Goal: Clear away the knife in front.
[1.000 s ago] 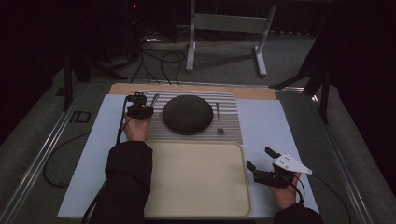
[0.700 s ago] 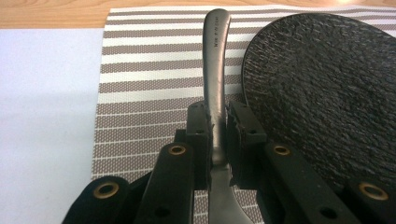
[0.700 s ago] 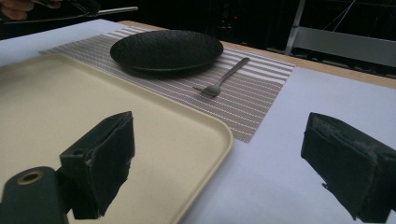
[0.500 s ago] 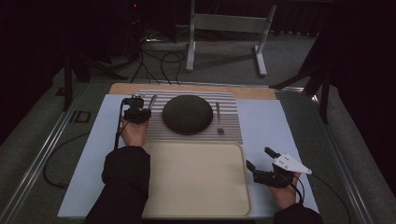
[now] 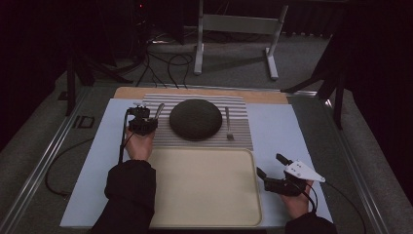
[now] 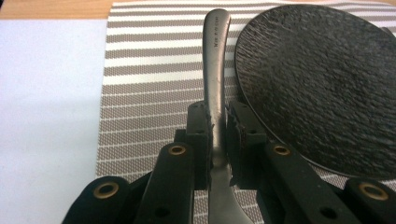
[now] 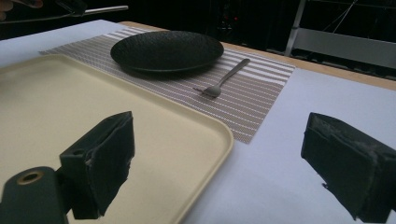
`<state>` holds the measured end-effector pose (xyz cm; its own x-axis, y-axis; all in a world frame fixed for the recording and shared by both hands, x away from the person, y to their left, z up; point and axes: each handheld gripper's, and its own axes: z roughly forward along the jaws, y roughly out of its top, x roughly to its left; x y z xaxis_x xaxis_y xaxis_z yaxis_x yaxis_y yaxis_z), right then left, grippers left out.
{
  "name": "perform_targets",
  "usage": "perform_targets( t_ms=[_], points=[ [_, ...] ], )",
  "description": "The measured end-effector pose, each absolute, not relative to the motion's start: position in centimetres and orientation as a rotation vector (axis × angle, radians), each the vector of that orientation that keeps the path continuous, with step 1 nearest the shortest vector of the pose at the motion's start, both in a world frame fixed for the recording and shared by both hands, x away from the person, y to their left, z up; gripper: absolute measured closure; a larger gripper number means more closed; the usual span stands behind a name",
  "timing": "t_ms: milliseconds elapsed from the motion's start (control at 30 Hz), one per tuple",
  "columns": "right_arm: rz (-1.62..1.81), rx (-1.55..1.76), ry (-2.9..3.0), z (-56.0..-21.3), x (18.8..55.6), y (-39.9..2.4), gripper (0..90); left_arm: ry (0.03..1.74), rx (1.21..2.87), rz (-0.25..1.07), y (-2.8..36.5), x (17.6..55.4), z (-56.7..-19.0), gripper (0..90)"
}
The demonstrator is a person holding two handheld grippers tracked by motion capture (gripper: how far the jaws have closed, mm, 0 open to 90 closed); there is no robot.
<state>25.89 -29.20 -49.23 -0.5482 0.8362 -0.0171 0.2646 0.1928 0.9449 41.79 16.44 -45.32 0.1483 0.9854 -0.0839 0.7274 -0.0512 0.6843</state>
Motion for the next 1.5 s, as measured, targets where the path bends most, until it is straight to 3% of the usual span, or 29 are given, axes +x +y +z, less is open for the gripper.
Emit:
perform_targets(
  t_ms=[1500],
  points=[
    [1.356,1.024,1.928,-49.3,25.9,-29.1,9.7,1.632,1.826,0.522,15.1,36.8,-47.8,80.6]
  ],
)
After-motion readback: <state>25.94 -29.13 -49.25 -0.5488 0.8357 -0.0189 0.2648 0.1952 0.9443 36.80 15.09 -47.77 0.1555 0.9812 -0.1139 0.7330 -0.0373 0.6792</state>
